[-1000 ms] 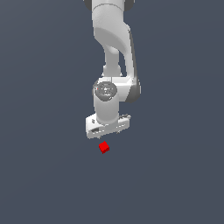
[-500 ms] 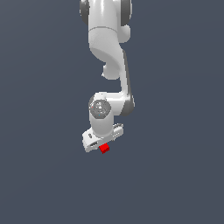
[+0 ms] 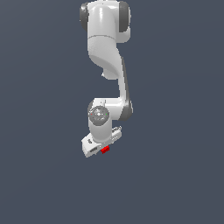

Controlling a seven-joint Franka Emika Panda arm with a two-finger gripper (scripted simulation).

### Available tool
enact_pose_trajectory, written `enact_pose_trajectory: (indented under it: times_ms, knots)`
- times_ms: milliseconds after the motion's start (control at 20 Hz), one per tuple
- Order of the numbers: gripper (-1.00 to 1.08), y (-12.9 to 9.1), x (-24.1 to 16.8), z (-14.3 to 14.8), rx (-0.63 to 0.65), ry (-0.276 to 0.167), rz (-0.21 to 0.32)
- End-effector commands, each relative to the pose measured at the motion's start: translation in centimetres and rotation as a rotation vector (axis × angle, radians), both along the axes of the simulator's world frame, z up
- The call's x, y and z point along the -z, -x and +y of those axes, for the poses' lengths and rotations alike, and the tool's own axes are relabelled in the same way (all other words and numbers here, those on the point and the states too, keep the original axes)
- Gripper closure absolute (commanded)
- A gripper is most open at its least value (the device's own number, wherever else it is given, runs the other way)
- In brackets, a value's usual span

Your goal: Pick up the red cube and move it to a goal position.

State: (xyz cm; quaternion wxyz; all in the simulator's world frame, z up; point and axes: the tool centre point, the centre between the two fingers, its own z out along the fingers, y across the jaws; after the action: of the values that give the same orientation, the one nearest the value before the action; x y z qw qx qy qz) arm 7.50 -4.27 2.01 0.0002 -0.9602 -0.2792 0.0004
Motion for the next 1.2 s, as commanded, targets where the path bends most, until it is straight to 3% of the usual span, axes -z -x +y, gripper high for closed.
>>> enact_pose_trajectory:
  times_ms: [0,700,1150]
  knots:
    - [1.08,-0.1,0.0,0.0,-0.003,0.0,-0.001]
    - [1.08,0.0,-0.4,0.1,-0.003,0.0,-0.001]
    - [1.08,1.0,-3.9,1.2,-0.003,0.001,-0.001]
